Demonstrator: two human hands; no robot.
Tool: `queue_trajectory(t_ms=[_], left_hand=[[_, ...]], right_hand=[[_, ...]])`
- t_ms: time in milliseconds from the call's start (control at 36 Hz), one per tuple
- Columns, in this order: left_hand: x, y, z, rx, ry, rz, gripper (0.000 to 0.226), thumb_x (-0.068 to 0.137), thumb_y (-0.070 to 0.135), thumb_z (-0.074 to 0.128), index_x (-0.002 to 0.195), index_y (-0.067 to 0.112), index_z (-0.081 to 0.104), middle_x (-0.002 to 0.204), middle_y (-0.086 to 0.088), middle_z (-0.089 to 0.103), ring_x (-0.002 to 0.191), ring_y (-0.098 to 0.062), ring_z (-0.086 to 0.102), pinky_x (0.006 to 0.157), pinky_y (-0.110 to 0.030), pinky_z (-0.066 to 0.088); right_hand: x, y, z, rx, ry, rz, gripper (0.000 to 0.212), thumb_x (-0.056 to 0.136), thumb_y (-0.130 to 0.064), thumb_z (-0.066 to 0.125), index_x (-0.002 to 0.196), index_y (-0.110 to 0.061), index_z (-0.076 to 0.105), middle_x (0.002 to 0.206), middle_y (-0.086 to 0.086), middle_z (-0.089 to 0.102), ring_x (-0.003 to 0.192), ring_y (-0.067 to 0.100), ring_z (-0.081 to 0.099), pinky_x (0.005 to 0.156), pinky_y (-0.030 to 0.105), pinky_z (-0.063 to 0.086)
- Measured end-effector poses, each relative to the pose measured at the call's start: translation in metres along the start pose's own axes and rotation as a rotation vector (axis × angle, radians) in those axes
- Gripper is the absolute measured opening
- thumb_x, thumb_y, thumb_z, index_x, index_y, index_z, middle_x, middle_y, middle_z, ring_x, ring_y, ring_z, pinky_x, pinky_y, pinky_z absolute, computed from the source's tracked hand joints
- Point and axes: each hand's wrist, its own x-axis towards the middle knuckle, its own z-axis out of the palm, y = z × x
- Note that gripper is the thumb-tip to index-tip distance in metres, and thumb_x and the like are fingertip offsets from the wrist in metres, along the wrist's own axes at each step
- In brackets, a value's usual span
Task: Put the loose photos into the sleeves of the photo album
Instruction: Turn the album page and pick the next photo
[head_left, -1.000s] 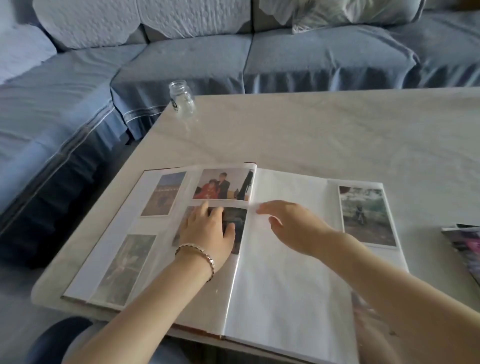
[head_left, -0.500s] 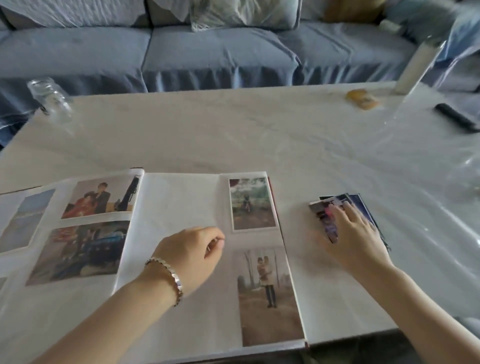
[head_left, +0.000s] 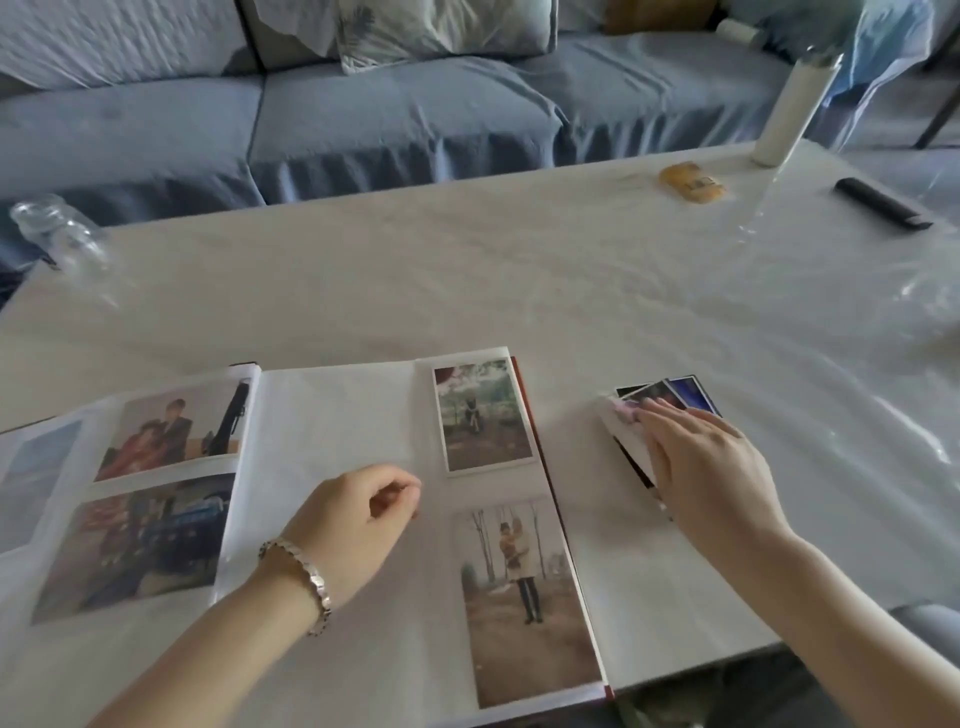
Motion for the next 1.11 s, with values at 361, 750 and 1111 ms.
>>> queue_trajectory(t_ms=[361,750,1111], left_hand=[[-0.019,-0.016,-0.033,-0.897,0.042,-0.375,0.027,0.088,0.000,0.057,0.115,0.003,0.057,0.096,-0.014,0.070,0.078,-0.029,0.070,0.053,-0.031,0.057],[-0.085,-0.140,-0.116,-0.252,0.762,-0.332,0.062,0.093,0.009,0.052,0.146,0.021,0.024,0.146,-0.005,0.038,0.094,-0.019,0.063,0.047,-0.010,0.048],[-0.123,-0.201,-0.132,-0.153,0.916,-0.359,0.060,0.096,0.000,0.041,0.148,0.020,0.020,0.152,0.001,0.027,0.126,-0.008,0.036,0.065,0.001,0.038]], right_hand=[[0.002,-0.130,0.028,0.408,-0.138,-0.730,0.027,0.094,-0.019,0.047,0.100,-0.013,0.073,0.112,-0.001,0.069,0.109,0.017,0.063,0.096,0.033,0.046],[0.047,-0.247,0.076,0.434,-0.623,-0.472,0.045,0.100,-0.028,0.037,0.145,-0.022,0.031,0.155,-0.006,0.020,0.143,0.010,0.015,0.112,0.020,0.012],[0.056,-0.279,0.094,0.328,-0.659,-0.448,0.044,0.098,-0.034,0.040,0.141,-0.028,0.038,0.153,-0.006,0.025,0.143,0.012,0.015,0.112,0.026,0.015]])
